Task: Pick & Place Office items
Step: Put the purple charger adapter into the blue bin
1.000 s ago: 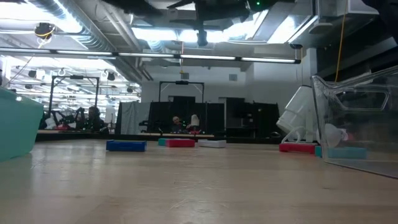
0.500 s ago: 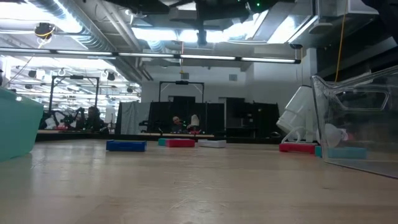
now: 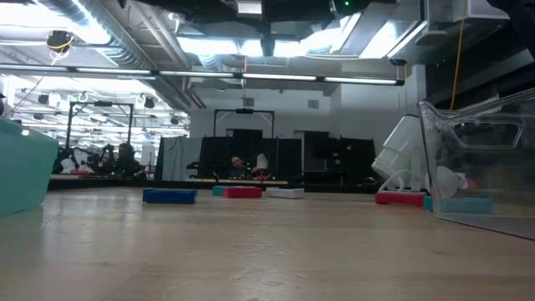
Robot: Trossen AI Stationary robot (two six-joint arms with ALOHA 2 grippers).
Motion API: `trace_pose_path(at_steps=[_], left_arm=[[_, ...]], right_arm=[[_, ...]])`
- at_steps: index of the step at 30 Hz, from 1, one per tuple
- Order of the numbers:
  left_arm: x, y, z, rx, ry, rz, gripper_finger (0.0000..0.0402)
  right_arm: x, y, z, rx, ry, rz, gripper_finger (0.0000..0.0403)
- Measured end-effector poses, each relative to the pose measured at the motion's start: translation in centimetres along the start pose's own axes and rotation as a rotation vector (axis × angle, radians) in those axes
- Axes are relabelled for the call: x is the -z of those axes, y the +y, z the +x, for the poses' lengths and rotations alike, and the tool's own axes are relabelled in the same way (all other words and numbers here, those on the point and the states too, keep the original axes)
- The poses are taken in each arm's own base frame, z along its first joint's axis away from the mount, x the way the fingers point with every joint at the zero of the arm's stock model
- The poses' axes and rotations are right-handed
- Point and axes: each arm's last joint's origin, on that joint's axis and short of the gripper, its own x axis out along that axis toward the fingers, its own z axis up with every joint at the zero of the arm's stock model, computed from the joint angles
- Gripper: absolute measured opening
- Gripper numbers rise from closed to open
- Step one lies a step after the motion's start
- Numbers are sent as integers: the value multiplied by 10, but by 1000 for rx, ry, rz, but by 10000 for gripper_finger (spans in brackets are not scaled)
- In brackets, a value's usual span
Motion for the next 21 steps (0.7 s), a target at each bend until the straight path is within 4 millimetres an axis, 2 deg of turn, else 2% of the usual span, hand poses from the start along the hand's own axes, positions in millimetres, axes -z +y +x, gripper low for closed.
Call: trace_pose_path(at_steps=[13, 16, 21], left_arm=[[-5, 1, -1, -30, -43, -19, 246], [-3, 2, 0, -25, -28, -40, 224], [-3, 1, 0, -15, -29, -73, 160]], right_arm=[[0, 2, -1, -13, 8, -4, 132], [0, 1, -1, -11, 15, -1, 132], [0, 1, -1, -13, 16, 3, 132]])
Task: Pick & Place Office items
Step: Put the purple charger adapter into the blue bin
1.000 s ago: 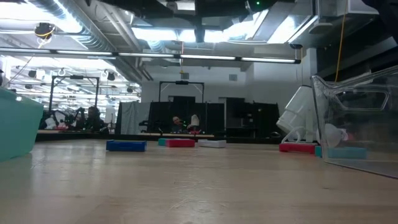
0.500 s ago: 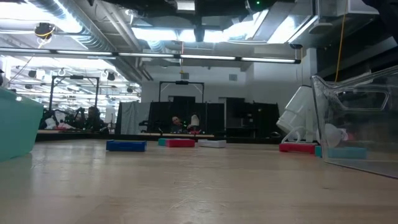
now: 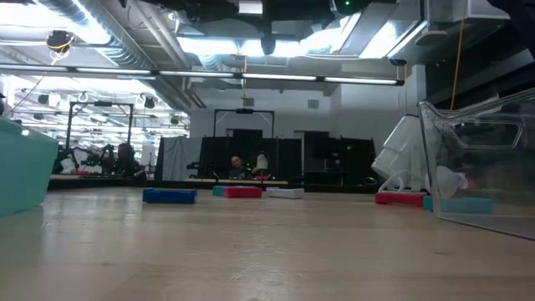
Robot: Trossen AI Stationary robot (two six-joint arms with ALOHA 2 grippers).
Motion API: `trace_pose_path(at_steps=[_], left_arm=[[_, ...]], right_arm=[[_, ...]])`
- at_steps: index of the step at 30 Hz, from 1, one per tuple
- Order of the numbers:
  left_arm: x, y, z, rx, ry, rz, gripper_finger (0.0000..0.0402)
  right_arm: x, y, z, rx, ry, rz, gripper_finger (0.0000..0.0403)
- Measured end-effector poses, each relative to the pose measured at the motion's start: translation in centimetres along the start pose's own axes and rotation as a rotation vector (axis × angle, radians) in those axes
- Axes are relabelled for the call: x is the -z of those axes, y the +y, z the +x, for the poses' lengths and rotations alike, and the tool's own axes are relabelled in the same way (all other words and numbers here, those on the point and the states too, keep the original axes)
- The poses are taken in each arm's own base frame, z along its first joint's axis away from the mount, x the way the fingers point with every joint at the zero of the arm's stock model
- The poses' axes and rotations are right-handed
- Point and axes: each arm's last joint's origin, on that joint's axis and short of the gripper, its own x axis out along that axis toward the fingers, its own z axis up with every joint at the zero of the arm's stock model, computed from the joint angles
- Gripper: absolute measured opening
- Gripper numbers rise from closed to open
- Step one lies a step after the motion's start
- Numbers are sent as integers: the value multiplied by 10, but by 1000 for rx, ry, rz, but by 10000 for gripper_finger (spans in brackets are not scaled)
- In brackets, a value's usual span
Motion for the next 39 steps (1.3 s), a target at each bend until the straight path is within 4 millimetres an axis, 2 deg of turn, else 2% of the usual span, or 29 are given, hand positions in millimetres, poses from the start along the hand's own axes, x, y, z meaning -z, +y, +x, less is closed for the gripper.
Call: trace_pose_path(at_steps=[4, 6, 13, 16, 18, 22, 30, 34, 39], left_arm=[[1, 0, 0, 1, 9, -9, 160], [1, 0, 0, 1, 9, -11, 160], [0, 0, -1, -8, 8, -23, 160], [2, 0, -1, -7, 21, -25, 160], [3, 0, -1, -12, 34, -26, 160], [7, 1, -6, -27, 94, -12, 160], [30, 3, -17, 16, 340, -10, 160], [52, -5, -28, 98, 588, -69, 160], [71, -32, -53, 332, 926, -136, 160]], right_arm=[[0, -1, 0, 3, 1, 4, 132], [0, -1, 0, 3, 2, 5, 148], [0, -6, -1, 48, -13, 11, 296], [-4, -14, -5, 103, -16, 12, 335], [-7, -18, -8, 126, -22, 1, 347], [-16, -24, -15, 140, -31, -14, 348], [-36, -40, -34, 143, -12, -19, 325], [-38, -48, -40, 175, 25, -17, 312], [-35, -49, -40, 168, 75, -37, 297]])
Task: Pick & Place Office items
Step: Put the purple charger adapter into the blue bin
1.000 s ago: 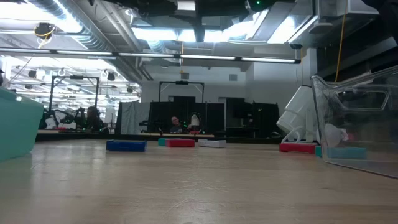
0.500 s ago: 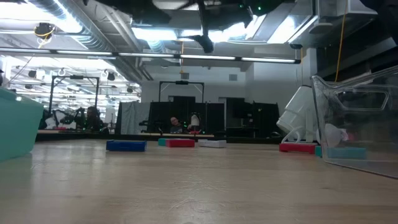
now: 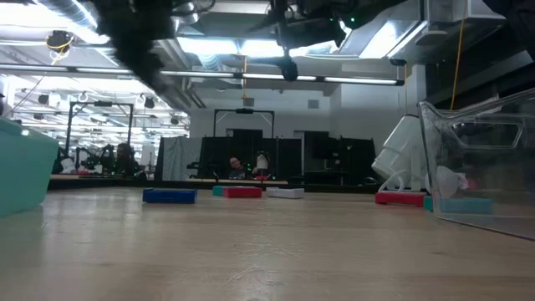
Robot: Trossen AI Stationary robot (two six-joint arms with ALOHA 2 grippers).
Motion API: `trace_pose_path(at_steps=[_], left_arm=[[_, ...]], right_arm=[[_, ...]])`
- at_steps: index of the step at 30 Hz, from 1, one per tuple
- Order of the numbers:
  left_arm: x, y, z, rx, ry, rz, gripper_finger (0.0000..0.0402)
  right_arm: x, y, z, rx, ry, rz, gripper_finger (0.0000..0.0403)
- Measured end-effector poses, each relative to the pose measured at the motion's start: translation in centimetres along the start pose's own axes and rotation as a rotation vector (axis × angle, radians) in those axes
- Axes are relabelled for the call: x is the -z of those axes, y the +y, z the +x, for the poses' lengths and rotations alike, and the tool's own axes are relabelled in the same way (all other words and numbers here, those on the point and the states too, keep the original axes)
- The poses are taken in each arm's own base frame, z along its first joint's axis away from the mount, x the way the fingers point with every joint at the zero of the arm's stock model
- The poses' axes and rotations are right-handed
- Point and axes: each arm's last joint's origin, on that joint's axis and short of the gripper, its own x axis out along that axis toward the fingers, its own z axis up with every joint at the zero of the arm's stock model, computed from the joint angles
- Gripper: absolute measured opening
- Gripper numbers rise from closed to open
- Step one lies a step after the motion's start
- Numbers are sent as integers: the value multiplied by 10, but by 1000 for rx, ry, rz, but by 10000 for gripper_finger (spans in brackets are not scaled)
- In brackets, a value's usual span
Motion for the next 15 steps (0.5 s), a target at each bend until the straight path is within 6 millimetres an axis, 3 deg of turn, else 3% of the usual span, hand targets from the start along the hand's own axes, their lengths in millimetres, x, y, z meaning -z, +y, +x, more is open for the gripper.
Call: trace_pose_path(at_steps=[6, 15], left_arm=[[17, -32, -5, 189, 205, -22, 160], [25, -84, 12, 305, 239, -161, 160]], right_arm=[[3, 3, 2, -35, 35, -35, 285], [5, 6, 2, -112, 104, -89, 283]])
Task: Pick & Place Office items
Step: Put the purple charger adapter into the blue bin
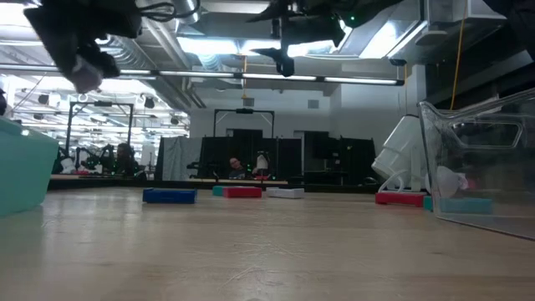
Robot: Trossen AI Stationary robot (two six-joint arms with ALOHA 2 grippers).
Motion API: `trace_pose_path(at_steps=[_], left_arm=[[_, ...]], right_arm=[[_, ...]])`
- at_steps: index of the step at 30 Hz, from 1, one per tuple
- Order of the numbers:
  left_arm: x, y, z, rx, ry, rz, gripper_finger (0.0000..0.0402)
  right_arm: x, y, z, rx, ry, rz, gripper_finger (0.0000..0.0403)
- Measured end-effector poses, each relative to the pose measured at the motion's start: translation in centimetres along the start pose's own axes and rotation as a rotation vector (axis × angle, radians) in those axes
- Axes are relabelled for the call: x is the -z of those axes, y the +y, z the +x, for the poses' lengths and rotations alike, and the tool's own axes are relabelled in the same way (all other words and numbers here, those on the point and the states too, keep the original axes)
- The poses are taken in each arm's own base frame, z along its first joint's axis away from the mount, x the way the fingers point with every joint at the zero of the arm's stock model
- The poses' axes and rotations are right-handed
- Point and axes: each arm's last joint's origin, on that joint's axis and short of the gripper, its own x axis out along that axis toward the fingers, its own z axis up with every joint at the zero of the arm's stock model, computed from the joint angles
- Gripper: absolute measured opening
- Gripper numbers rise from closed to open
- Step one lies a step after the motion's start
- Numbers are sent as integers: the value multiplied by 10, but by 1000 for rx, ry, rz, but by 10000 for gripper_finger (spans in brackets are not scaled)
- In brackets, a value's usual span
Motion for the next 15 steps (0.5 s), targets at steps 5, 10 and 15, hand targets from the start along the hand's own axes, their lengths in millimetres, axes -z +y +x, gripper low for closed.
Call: trace_pose_path(at_steps=[5, 10, 15], left_arm=[[4, -27, 29, 41, -14, -71, 160], [14, -42, 50, -11, 26, -164, 160], [18, -53, 63, -31, 60, -215, 160]], right_arm=[[1, 1, 0, -37, 36, -20, 283], [2, 1, 0, -53, 53, -36, 283], [3, 1, 0, -66, 67, -40, 283]])
